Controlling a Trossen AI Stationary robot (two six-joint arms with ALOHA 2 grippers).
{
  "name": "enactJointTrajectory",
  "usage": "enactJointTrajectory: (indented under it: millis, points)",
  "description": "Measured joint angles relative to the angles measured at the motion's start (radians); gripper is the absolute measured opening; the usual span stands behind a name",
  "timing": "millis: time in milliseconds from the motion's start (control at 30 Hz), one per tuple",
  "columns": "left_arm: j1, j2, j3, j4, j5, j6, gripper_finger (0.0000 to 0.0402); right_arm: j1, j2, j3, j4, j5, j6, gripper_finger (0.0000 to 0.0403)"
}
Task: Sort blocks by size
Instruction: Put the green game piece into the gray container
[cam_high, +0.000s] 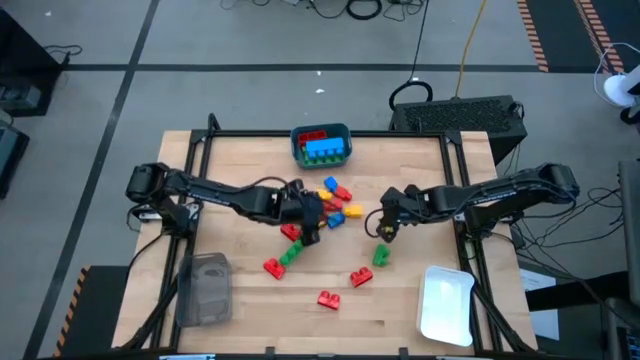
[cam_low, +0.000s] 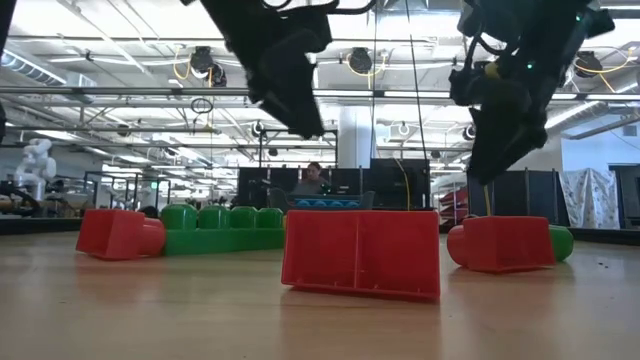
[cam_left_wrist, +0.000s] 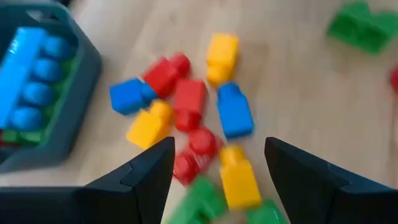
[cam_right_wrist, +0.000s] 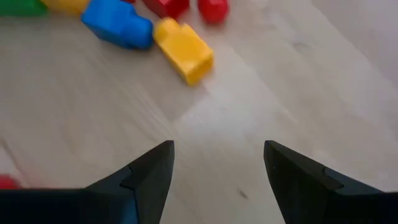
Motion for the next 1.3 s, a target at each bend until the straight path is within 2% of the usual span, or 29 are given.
enactJointTrajectory:
  millis: [133,267,533,733,900,1133,1300]
  points:
    - [-0.053,0.000,0.000,-0.042,0.015,0.000,0.0253,0.011,0.000,-0.023,0.073,0.000,0.009,0.0238]
    - [-0.074,0.000,-0.013,-0.044,0.110,0.001,0.0253,0.032,0.000,-0.024,0.077,0.019,-0.005,0.0238]
    - [-0.012,0.000,-0.096,-0.051,0.130,-0.061,0.0253,0.036,0.000,-0.024,0.060,-0.001,-0.125,0.0238]
    - [0.024,0.000,-0.102,-0.063,0.130,-0.078,0.0253,0.035,0.000,-0.024,0.065,0.000,-0.184,0.0238]
    - [0.071,0.000,-0.102,-0.068,0.138,0.082,0.0253,0.035,0.000,-0.024,0.064,0.000,-0.180,0.0238]
    - [0.179,0.000,-0.102,-0.067,0.233,0.285,0.0253,0.036,0.000,-0.024,0.064,-0.001,-0.129,0.0238]
    - [0.211,0.034,-0.101,-0.071,0.286,0.379,0.0253,0.036,0.000,-0.024,0.063,-0.001,-0.143,0.0238]
